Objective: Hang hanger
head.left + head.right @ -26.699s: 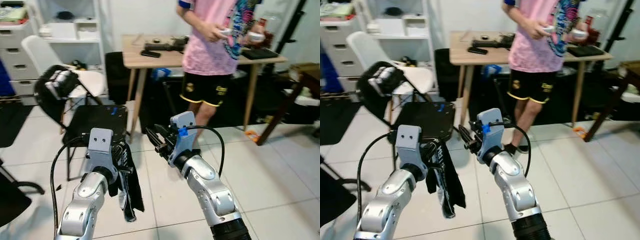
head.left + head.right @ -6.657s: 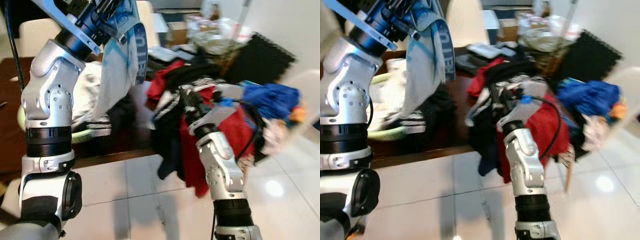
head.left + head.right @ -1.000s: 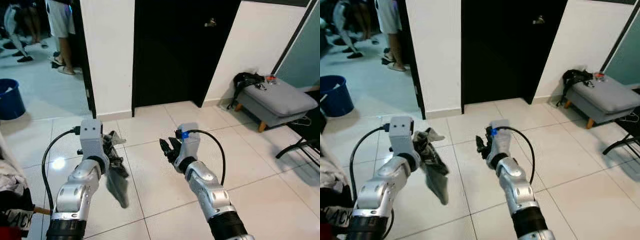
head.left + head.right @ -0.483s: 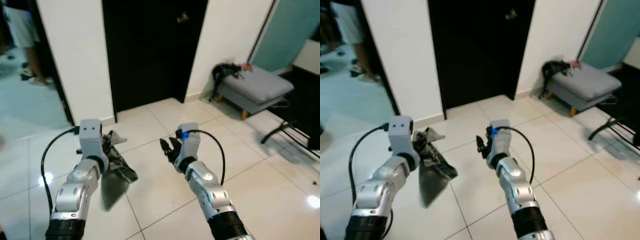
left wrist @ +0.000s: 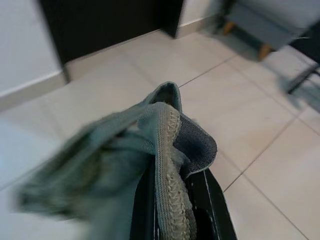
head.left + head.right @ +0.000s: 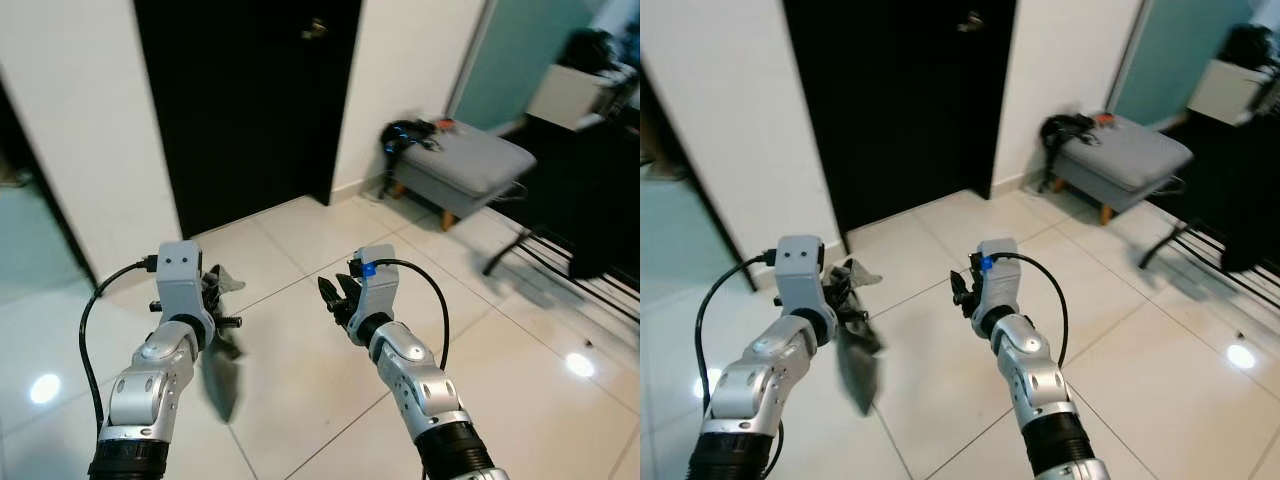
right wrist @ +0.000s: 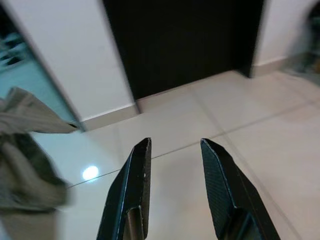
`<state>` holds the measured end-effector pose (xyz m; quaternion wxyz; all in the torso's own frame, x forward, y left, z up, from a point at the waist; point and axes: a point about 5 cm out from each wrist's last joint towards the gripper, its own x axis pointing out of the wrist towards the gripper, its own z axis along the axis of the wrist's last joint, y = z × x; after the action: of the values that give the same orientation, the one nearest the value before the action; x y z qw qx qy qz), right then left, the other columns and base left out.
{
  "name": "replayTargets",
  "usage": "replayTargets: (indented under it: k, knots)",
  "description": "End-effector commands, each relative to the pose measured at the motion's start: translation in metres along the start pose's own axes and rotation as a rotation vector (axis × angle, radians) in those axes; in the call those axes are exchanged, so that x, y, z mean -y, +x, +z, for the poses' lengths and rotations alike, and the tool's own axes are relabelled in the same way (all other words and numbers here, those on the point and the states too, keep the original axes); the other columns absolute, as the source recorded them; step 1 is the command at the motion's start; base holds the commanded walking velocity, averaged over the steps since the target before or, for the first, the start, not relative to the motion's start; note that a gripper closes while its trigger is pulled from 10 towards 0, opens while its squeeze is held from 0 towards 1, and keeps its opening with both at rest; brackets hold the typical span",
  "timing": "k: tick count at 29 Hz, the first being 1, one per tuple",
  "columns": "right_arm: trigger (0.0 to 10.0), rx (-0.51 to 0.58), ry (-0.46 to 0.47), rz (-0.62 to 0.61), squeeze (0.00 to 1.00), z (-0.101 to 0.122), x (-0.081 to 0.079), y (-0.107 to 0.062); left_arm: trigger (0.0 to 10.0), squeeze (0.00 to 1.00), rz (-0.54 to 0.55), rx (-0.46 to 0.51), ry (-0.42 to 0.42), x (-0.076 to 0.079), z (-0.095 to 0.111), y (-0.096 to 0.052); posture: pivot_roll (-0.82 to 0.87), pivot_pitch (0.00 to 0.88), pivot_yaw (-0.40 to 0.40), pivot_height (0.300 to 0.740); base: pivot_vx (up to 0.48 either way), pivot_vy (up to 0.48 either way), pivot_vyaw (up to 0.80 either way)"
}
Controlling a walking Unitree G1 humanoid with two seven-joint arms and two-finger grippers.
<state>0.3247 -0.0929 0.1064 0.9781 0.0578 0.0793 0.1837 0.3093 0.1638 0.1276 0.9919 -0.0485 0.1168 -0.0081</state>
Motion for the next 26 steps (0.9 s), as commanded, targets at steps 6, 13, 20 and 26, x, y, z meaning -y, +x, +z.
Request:
replayTargets:
  k: [6,13,20,26]
  knots:
    - [10.0,-0.002,0.001,-0.027,0.00,-0.0013,0.0070,-0.0013,10.0,0.00,-0.034,-0.001,-0.007,0.0085,-0.0014,0.0005,0.07,0.000,-0.034,0.740,0.263,0.000,-0.13]
    - [10.0,0.002,0.003,-0.032,0.00,-0.0009,0.0072,-0.0014,10.0,0.00,-0.045,-0.001,-0.004,0.0100,-0.0007,0.0017,0.07,0.000,-0.030,0.740,0.261,0.000,-0.23]
    - [10.0,0.003,0.003,-0.033,0.00,-0.0010,0.0072,-0.0015,10.0,0.00,-0.052,-0.001,-0.003,0.0120,-0.0010,0.0021,0.07,0.000,-0.028,0.740,0.256,0.000,-0.11]
    - [10.0,0.004,0.001,-0.033,0.00,-0.0004,0.0075,-0.0013,10.0,0.00,-0.053,-0.005,-0.005,0.0120,-0.0019,0.0017,0.07,0.000,-0.028,0.740,0.254,0.000,-0.13]
